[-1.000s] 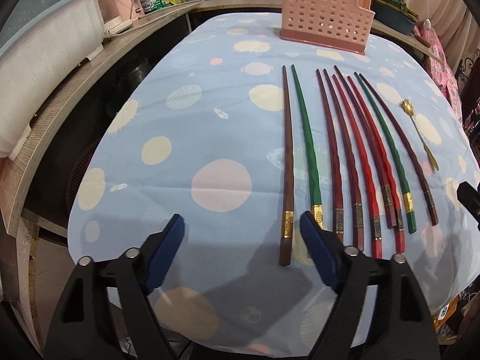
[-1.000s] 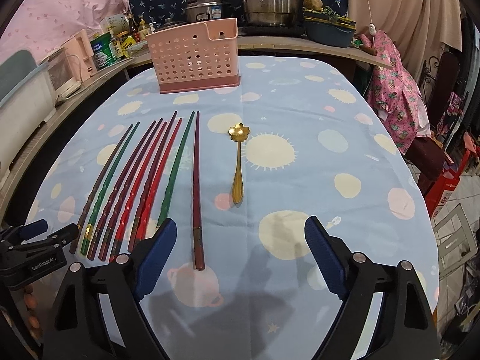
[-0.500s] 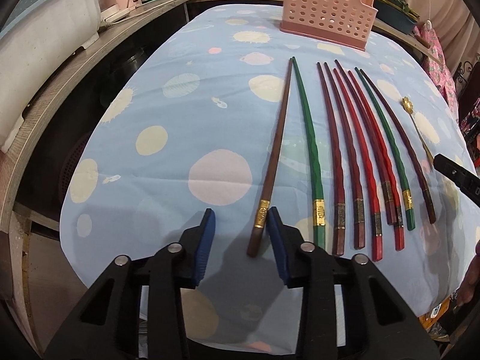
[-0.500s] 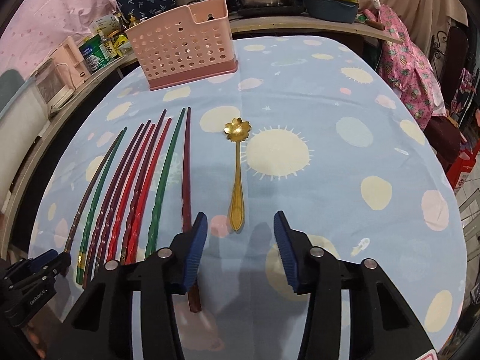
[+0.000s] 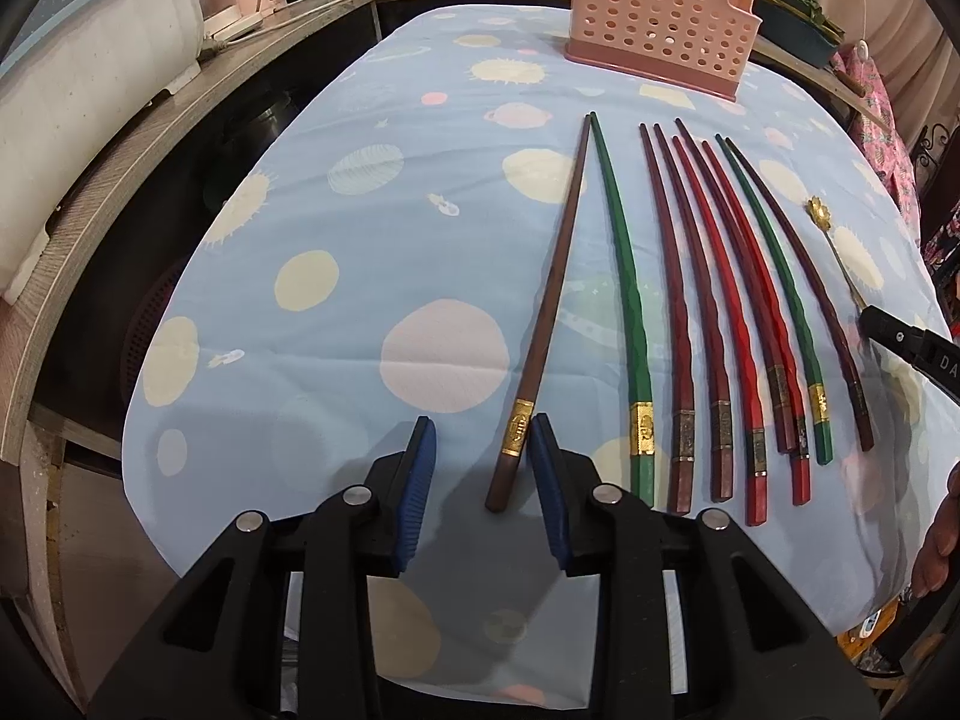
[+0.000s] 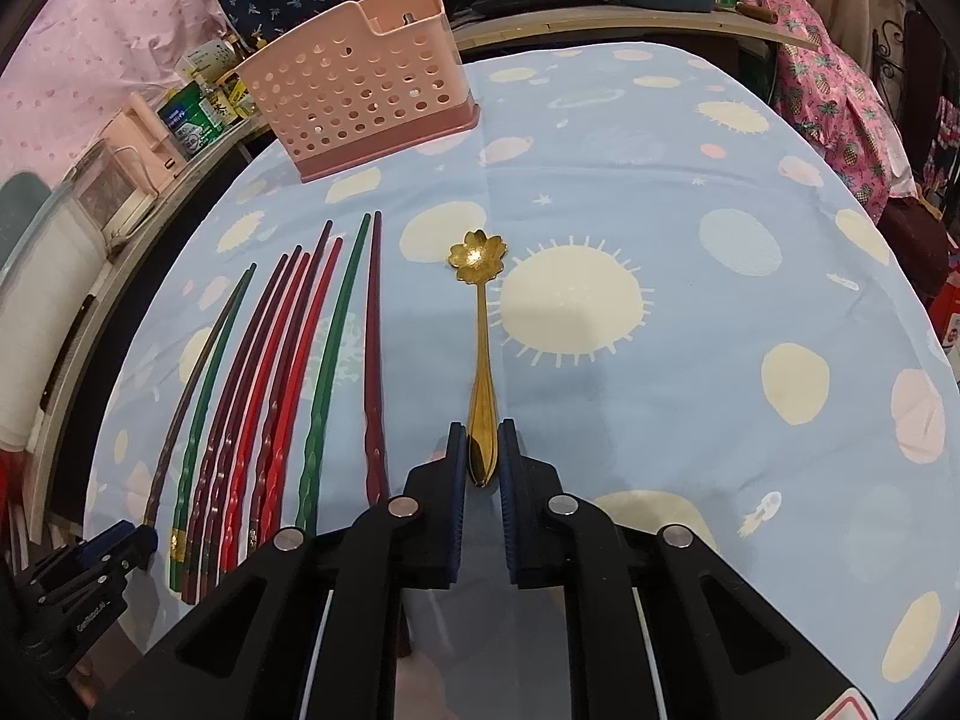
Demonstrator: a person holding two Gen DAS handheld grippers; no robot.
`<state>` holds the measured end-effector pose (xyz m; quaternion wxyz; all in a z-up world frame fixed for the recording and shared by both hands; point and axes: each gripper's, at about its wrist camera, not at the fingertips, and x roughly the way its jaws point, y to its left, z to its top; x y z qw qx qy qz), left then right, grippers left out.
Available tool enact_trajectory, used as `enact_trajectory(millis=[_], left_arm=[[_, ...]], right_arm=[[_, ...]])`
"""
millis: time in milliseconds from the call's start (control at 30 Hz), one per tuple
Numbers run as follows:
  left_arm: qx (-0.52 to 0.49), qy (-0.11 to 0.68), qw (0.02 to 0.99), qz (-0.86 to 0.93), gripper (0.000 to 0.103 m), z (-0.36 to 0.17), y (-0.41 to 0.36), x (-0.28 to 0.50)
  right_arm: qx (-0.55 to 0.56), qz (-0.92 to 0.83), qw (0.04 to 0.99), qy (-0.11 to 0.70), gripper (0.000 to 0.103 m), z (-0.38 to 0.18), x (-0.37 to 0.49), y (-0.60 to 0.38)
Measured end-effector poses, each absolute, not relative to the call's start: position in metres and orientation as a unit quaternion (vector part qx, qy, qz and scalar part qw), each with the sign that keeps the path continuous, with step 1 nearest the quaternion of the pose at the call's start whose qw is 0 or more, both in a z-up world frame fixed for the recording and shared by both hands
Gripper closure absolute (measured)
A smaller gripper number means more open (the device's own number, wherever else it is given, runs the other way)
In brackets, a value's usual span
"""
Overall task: Organize utensils
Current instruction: 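Grasp the brown chopstick with the left tool while the right tool grasps the gold spoon, then lift the chopstick and spoon and carry both over the pink basket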
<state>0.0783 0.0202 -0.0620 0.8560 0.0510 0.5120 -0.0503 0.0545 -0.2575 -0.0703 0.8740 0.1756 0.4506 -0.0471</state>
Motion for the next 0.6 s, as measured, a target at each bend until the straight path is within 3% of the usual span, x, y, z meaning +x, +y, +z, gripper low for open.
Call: enact_trajectory(millis=[100,600], left_arm=[[0.038,0.52,0.851,-0.062,0.091,-0.061,0.021,0.081],[0.021,0.501,0.862,-0.073,0.094,-0.038,0.023,0.08]], right_arm=[[0.168,-0.049,0.878,0.445,0.093,-0.065,0.052,-0.257],[0.147,-0.058,0.896,0.415,0.101,-0.029,0.042,-0.26]])
